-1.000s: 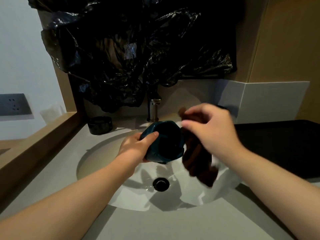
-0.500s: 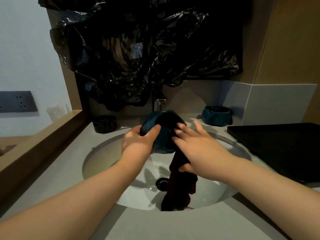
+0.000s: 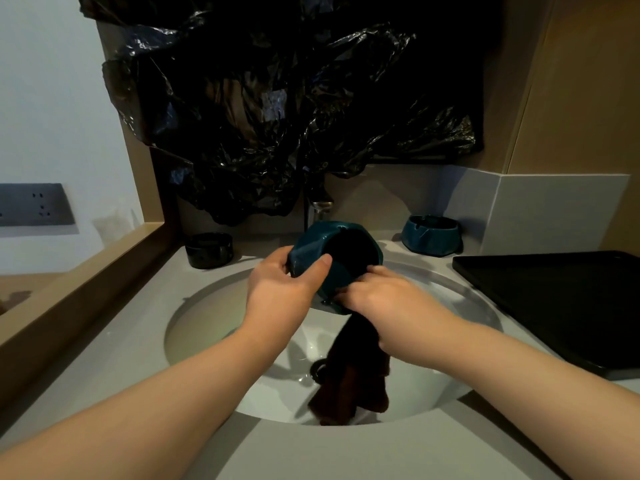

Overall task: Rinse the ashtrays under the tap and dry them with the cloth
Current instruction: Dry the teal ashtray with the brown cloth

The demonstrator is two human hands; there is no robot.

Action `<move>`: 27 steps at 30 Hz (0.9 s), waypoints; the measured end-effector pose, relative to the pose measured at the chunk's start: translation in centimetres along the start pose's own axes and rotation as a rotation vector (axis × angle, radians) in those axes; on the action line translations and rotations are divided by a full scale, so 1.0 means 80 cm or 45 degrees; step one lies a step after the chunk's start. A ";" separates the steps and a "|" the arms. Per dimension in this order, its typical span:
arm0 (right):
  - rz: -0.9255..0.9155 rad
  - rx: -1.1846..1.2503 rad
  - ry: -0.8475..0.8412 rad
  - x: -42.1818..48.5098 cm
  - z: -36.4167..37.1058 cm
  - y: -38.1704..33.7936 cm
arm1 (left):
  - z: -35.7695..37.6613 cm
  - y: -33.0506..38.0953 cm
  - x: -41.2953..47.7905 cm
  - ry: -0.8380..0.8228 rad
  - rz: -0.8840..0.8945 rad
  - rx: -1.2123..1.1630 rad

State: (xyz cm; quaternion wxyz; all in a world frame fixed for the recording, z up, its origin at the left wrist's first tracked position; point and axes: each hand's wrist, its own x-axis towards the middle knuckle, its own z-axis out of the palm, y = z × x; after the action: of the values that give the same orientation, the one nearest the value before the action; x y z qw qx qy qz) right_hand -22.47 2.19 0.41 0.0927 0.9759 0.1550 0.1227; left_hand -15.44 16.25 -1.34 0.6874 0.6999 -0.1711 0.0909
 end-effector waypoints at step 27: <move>0.140 -0.528 -0.034 -0.007 -0.006 0.009 | 0.006 0.002 0.003 -0.069 -0.154 0.012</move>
State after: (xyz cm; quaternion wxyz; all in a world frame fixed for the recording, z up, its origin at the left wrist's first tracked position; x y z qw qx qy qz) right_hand -22.88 1.42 0.89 0.2867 0.9444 0.0718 0.1439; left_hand -15.31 15.72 -1.16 0.6834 0.7145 -0.1467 0.0310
